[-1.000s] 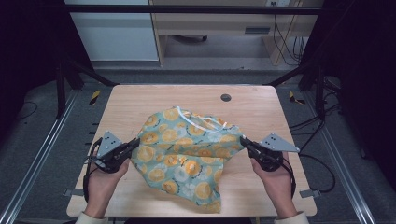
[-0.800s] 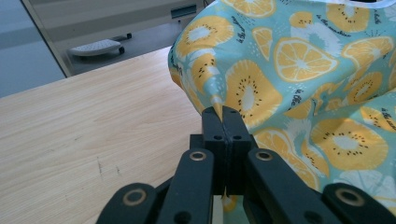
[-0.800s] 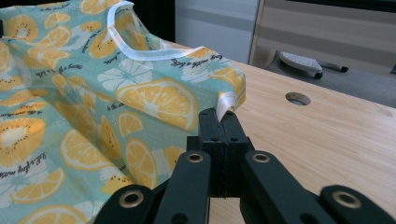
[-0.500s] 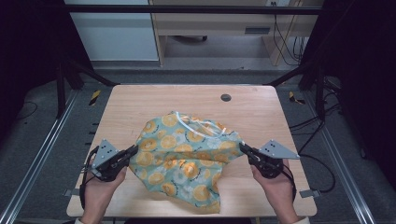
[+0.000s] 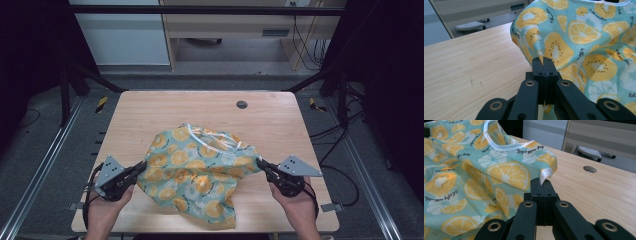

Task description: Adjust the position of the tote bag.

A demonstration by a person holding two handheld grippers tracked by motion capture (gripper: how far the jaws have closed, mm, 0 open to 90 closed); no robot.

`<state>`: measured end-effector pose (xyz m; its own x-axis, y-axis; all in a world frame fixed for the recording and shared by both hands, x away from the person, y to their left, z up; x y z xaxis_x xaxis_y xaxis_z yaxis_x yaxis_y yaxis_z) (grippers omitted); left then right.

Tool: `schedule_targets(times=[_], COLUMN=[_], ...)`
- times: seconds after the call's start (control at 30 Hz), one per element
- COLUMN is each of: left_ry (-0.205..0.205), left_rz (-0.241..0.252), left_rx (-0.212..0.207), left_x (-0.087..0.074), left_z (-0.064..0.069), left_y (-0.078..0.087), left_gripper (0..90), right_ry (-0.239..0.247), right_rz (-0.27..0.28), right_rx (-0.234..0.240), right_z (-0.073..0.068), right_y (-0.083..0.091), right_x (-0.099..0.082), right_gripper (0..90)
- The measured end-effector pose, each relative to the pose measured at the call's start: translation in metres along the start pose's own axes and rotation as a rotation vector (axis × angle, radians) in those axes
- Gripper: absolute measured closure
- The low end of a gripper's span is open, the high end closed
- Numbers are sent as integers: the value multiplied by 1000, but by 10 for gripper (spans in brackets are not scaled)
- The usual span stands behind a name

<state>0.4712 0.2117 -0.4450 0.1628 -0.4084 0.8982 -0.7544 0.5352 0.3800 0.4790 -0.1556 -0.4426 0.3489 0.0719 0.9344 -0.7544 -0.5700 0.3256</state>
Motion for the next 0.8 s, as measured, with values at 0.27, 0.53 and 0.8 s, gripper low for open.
schedule_targets(times=[0.27,0.53,0.8], left_ry=[7,-1,-32], left_rz=[3,-6,13], left_rx=[-34,-69,-110], left_x=[-9,-23,-26], left_z=[8,14,23], left_y=[9,17,26], left_gripper=[900,900,900], right_ry=[3,10,23], right_rz=[1,-2,-5], right_rx=[25,57,89], right_z=[-9,-17,-25], right_y=[10,18,28], right_x=[-8,-15,-24], right_gripper=[900,900,900])
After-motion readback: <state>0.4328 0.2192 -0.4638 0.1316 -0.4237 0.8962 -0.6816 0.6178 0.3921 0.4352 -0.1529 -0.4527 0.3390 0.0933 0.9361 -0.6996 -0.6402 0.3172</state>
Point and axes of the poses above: each handheld gripper's, and its own axes: y roughly backward along the jaws, x roughly out of its top, z roughly to its right, the point moved 9 cm from there along -y, roughly forward along the jaws, and after that the axes turned 11 degrees about -y, right-handed, at the moved point
